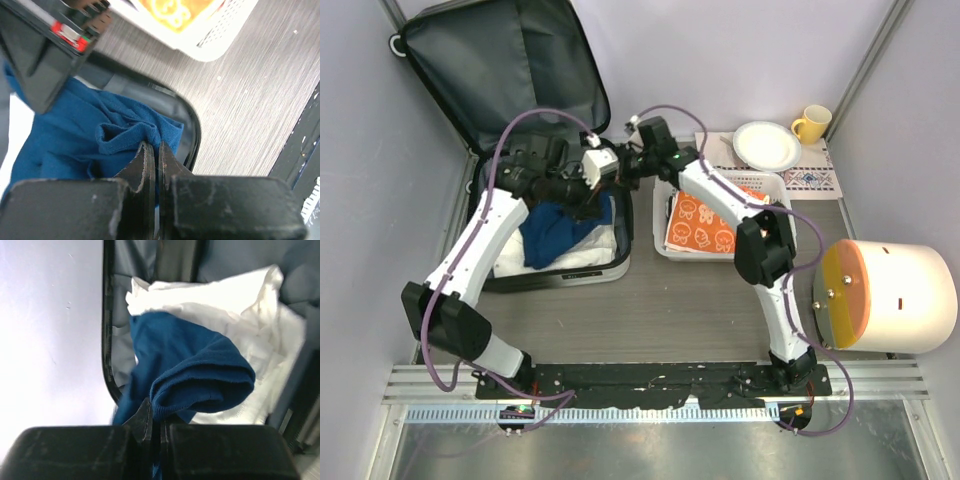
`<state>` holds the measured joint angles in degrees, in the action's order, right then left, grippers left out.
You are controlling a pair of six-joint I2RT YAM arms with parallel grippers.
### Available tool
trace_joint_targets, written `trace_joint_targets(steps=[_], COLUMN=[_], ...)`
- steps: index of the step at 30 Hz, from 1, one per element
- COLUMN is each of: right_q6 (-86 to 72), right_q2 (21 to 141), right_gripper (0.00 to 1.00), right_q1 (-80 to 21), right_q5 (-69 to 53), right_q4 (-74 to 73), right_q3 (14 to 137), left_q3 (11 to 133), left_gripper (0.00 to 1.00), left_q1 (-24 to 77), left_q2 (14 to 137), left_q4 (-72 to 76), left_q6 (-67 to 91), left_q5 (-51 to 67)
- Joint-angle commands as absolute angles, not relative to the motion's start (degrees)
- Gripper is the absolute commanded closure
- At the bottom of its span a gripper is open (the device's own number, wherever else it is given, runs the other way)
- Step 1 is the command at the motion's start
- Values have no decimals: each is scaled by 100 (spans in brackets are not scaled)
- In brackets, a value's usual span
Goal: Open, take out, and arrange the luggage
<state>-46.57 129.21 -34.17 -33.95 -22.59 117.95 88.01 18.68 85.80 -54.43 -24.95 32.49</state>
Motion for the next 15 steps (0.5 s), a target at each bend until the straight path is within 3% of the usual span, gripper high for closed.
trace_joint_targets(steps=[1, 15], right_q6=[-4000, -2426], right_q2=[12042, 10935], right_gripper=[99, 99], right_q1=[-2813, -1214], right_q5=[-3383, -3595], right_q4=[-2443, -3752], right_q3=[11989, 11198], left_q3=[9455, 11011], left_gripper=[100, 100], left_q1=[2608, 4287], left_q2=[8884, 10493], left_q4=[-5493, -4545], left_q6=[-1952, -906], left_q5=[3630, 3349])
